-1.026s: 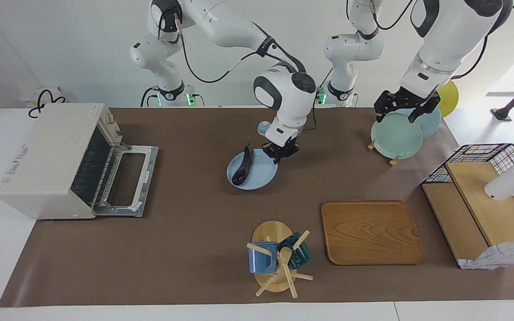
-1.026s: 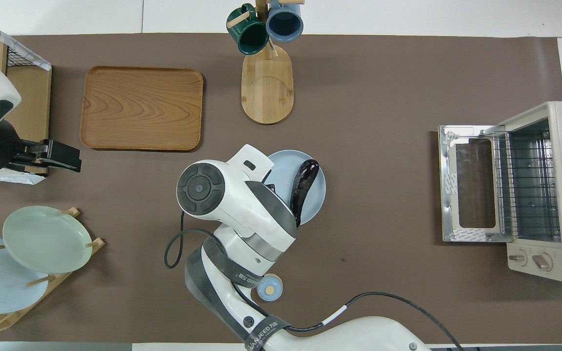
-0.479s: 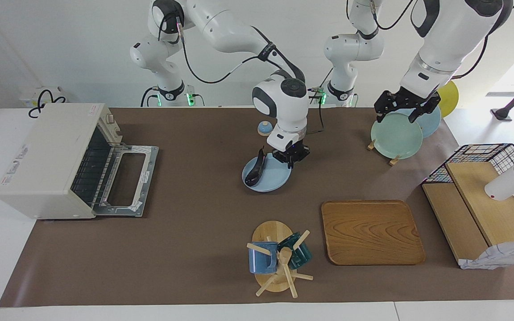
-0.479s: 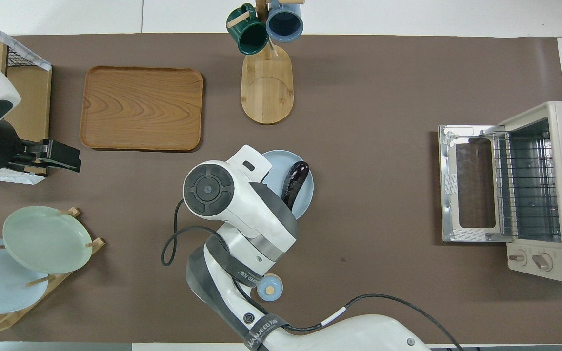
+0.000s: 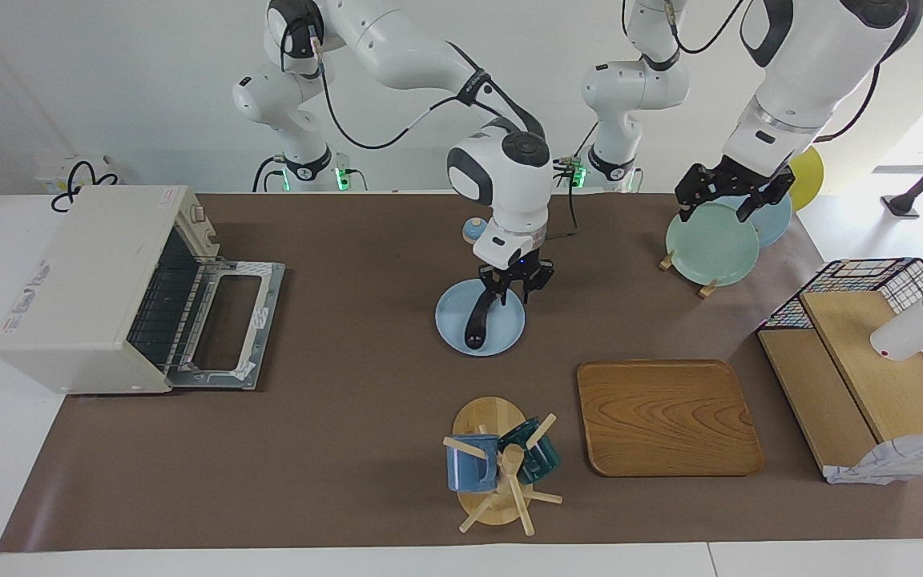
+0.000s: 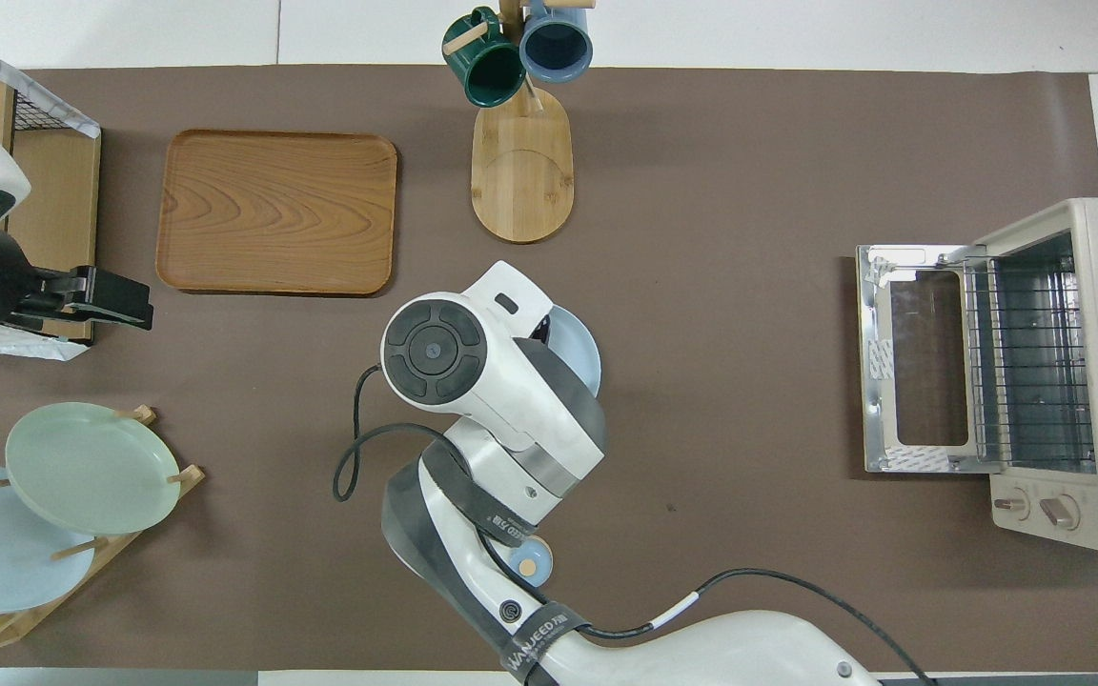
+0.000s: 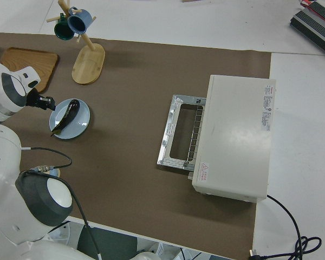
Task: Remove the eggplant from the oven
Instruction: 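Pull the plate out and set it mid-table with the right gripper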
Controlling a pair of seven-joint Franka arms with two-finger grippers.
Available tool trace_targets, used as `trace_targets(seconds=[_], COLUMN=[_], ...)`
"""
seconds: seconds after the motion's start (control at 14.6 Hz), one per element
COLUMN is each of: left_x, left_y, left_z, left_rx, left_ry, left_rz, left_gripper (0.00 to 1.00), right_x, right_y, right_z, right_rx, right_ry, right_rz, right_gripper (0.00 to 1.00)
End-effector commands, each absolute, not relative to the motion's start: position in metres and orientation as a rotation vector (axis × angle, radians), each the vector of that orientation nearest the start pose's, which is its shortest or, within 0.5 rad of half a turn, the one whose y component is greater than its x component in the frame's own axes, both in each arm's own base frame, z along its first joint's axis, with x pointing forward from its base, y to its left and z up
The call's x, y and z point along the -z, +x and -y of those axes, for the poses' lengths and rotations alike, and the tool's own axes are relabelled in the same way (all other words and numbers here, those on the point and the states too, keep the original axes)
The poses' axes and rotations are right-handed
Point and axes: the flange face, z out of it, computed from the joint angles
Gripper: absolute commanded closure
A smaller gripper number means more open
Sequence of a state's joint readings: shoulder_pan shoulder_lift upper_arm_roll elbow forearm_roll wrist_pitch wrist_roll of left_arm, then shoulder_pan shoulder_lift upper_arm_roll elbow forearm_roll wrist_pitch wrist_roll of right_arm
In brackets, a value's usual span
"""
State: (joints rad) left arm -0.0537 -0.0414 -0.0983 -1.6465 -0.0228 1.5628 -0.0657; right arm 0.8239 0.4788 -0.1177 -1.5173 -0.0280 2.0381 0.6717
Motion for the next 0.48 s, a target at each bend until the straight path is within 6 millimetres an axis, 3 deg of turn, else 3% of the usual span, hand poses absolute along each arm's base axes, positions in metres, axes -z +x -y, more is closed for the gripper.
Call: trace_targets(seconds=[0.0,0.14,0.27,0.41], left_x=[-0.596,-0.578,-0.555,-0.528], left_y=[0.523,0.523,0.522,0.519], left_z=[0.093,0.119,0.157,0.193], left_rx=[-0.022,-0.035,-0.042,-0.056], left_ry=[-3.161,-3.157,-3.157,-3.184], left_rz=[-0.14,-0.218,-0.306,-0.374], left_gripper=[0.0,0.0,0.0,0.0], right_x=[-0.433,-0.44,-0.426,-0.401], right_y=[0.545,0.574,0.584,0.567], right_z=[-0.386,-0.298,-0.225,-0.196], right_rx=[0.041,-0.088,-0.189,-0.254], right_ry=[-3.229,-3.247,-3.262,-3.317], right_rz=[0.186,0.272,0.14,0.118], right_gripper=[0.99,1.0,1.0,1.0])
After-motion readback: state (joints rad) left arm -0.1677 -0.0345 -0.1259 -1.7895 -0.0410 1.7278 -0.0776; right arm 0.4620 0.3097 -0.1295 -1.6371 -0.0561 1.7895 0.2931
